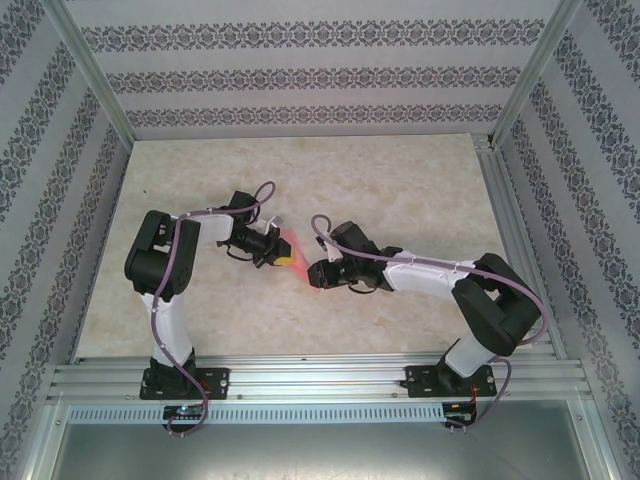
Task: Fold a paper plane with a square sheet of paper (pick it up from the middle)
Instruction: Fold the wing for the fifth time at the center of the table.
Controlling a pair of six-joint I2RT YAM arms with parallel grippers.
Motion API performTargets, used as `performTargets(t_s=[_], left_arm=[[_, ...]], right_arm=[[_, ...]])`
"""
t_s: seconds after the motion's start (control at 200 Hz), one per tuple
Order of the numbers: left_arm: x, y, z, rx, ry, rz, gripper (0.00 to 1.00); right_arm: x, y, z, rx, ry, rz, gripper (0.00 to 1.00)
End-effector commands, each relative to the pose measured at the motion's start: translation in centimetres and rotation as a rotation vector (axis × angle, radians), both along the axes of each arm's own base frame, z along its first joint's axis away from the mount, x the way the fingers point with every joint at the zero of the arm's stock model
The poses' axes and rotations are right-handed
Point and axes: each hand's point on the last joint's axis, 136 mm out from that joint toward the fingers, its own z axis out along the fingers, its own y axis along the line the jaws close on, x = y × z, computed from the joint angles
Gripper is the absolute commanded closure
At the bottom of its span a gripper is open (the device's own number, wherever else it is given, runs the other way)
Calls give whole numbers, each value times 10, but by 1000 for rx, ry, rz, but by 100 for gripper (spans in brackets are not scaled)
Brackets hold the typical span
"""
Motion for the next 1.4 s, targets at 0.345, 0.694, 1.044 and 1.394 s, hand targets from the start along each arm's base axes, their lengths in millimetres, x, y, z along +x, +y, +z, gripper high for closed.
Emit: performTargets(t_s=[0.345,0.694,1.044,1.394], left_arm=[[14,7,-3,28,-37,-24,96],[16,11,-9,58,-35,-39,96],[19,15,-14,80,-33,-33,97],[23,16,-18,85,-35,-37,96]], right_arm=[[29,25,-3,227,127,-138,91],[37,24,8,338,157,-147,92],[37,19,-21,289,215,-171,93],[35,15,-32,242,217,-185,94]])
